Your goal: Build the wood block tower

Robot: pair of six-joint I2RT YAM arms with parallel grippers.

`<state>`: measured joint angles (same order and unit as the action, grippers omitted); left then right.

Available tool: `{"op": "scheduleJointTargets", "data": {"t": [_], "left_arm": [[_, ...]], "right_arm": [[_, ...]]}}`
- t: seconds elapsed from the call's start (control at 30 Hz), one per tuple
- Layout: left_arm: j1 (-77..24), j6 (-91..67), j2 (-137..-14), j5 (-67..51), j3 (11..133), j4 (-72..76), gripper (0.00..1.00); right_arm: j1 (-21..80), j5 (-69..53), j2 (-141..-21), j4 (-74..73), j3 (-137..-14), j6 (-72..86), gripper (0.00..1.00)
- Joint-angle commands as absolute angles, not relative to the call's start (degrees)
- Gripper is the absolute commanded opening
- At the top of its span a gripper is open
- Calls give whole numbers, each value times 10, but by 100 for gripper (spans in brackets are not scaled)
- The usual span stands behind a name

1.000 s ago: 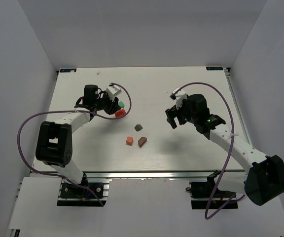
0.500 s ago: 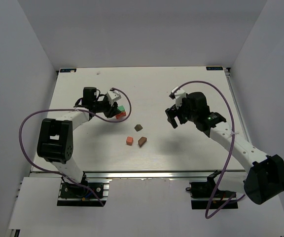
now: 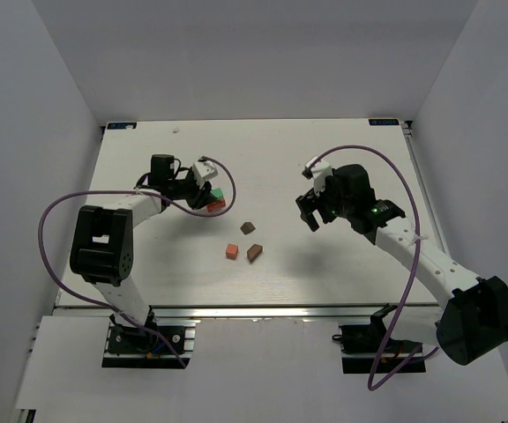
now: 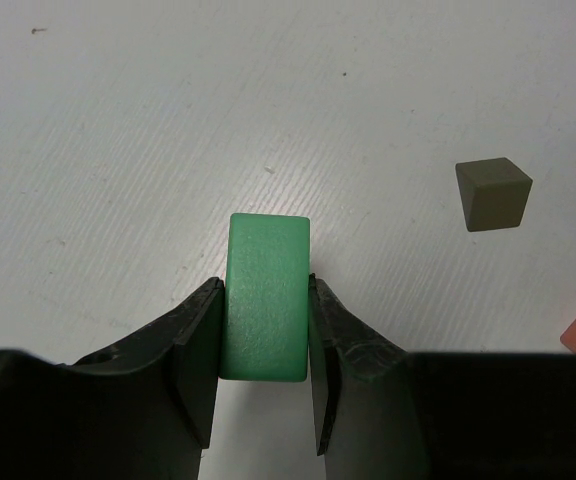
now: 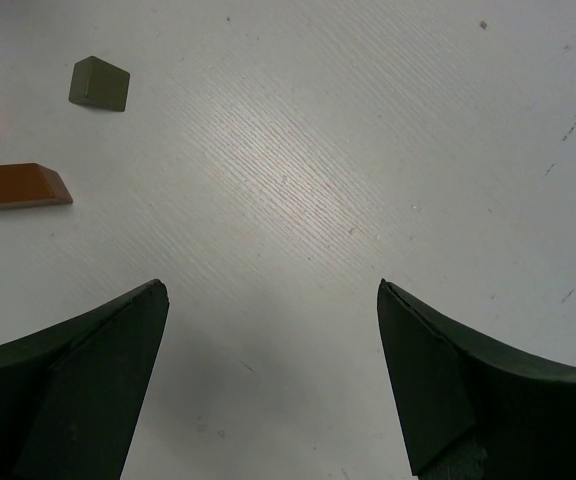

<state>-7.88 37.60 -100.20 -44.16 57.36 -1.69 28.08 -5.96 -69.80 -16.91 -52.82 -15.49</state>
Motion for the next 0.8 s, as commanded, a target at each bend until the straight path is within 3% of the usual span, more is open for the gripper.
{"op": "scheduleJointTargets", "data": {"t": [0.0, 0.77], "left_arm": [[-77, 386, -1002, -461, 601, -11, 0], [-76, 375, -1021, -473, 599, 8, 0]], "right_arm": [[278, -66, -698, -175, -559, -163, 89], [278, -69, -700, -185, -561, -168, 89]]}}
